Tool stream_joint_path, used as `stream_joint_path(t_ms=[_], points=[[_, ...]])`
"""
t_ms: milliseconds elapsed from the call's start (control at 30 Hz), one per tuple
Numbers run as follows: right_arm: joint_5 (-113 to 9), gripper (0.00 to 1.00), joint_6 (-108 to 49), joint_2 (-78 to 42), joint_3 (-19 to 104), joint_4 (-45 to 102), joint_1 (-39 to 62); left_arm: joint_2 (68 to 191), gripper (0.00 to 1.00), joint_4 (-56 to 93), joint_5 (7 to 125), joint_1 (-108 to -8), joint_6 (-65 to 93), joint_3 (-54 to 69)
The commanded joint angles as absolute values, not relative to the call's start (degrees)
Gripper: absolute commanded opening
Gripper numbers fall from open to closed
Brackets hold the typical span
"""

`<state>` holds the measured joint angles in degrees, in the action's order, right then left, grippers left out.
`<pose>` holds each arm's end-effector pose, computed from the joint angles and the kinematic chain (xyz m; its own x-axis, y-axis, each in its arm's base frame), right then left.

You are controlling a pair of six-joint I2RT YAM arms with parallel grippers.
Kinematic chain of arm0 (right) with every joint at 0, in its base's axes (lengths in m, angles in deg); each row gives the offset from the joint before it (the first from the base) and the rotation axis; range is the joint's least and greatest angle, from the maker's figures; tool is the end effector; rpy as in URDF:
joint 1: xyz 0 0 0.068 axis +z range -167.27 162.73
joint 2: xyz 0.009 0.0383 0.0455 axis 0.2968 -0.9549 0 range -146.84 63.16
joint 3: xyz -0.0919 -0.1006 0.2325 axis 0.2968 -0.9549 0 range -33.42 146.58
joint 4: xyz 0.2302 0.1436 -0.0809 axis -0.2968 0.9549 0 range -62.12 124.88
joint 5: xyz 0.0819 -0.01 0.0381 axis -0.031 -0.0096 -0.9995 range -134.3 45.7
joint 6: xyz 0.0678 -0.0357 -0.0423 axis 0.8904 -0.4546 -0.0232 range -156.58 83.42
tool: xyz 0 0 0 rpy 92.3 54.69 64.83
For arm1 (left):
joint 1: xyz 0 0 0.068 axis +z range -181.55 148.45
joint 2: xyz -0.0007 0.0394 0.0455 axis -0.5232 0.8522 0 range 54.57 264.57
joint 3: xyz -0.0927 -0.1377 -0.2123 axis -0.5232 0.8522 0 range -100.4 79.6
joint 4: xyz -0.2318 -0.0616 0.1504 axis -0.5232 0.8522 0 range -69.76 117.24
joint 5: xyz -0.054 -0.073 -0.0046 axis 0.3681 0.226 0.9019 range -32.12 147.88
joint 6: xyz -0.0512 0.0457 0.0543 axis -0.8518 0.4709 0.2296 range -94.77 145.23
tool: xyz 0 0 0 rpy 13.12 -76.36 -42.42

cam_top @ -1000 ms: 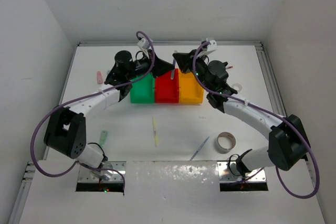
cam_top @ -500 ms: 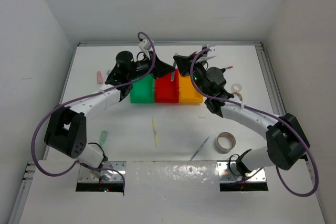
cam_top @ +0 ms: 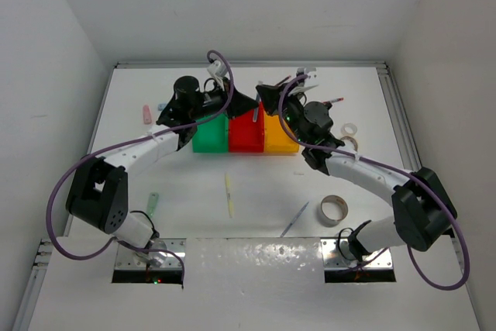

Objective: Sort the stationery into containers
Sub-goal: Close the pen cap on the pen.

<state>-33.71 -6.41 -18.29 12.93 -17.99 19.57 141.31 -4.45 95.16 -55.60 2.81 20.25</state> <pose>0.3147 0.2180 0.2942 -0.0943 0.5467 -0.8320 -0.4598 0.7173 0.5235 0.3519 -0.2086 0.2973 -0.3742 -0.1653 -0.9125 0.7941 0.4510 -0.4074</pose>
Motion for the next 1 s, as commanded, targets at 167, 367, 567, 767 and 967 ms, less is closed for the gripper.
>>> stream_joint_path(t_ms=[167, 367, 567, 767, 967], points=[[-50.9, 0.30, -9.4, -18.7, 21.7, 2.6, 17.1, 137.9, 0.00, -14.9, 90.5, -54.1, 14.7, 17.4], [-54.8, 0.38, -8.0, -14.8, 22.8, 2.6, 13.7, 137.3, 0.00, -13.2, 90.6, -54.0, 16.8, 18.6], [-58.6, 0.41, -14.2, -11.6, 24.2, 9.0, 12.9, 137.1, 0.00, -13.9, 89.4, -53.6, 16.1, 18.9], [-60.9, 0.36, -14.9, -12.7, 21.0, 3.4, 12.9, 136.8, 0.00, -18.8, 89.3, -53.6, 6.9, 18.6], [-62.9, 0.40, -13.5, -17.6, 24.9, -0.2, 12.9, 136.7, 0.00, -19.8, 90.4, -54.1, 1.2, 18.9]])
